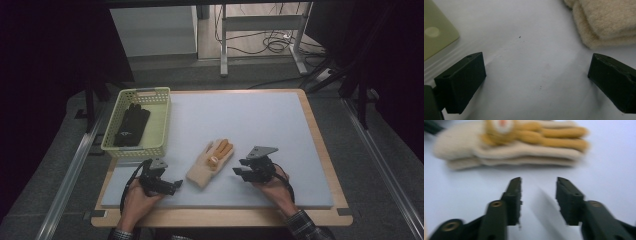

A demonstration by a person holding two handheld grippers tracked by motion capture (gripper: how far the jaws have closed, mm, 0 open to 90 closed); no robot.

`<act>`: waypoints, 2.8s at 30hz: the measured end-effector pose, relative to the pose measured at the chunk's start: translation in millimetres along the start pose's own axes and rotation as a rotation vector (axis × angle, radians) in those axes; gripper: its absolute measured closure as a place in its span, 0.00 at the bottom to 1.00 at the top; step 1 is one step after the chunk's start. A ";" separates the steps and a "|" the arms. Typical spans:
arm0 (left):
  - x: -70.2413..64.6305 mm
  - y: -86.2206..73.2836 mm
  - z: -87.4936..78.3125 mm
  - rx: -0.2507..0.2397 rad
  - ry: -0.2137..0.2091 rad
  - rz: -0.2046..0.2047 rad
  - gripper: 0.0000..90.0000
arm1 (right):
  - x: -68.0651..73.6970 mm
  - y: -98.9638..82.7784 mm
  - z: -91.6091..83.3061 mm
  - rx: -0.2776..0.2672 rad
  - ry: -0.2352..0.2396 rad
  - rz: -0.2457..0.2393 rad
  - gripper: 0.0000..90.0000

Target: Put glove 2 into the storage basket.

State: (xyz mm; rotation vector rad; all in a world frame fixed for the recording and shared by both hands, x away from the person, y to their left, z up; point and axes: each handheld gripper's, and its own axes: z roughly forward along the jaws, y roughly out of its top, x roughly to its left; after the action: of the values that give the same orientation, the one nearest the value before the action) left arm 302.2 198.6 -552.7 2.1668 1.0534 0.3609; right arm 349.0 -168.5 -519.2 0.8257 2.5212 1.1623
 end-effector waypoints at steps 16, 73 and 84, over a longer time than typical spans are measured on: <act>-0.3 0.3 0.6 0.004 -0.005 0.002 0.00 | -54.1 -28.2 -14.8 0.039 -0.186 0.106 0.21; -67.1 95.8 70.9 0.155 -0.004 0.022 0.00 | -50.2 -29.0 -12.8 0.046 -0.207 0.076 0.20; -61.6 99.3 57.3 0.147 -0.002 -0.005 0.61 | -49.9 -29.0 -12.8 0.046 -0.209 0.073 0.20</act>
State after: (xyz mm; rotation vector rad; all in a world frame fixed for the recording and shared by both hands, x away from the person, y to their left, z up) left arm 350.3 81.5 -522.6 2.2923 1.1149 0.2862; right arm 372.5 -220.8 -533.5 1.0025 2.3733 0.9855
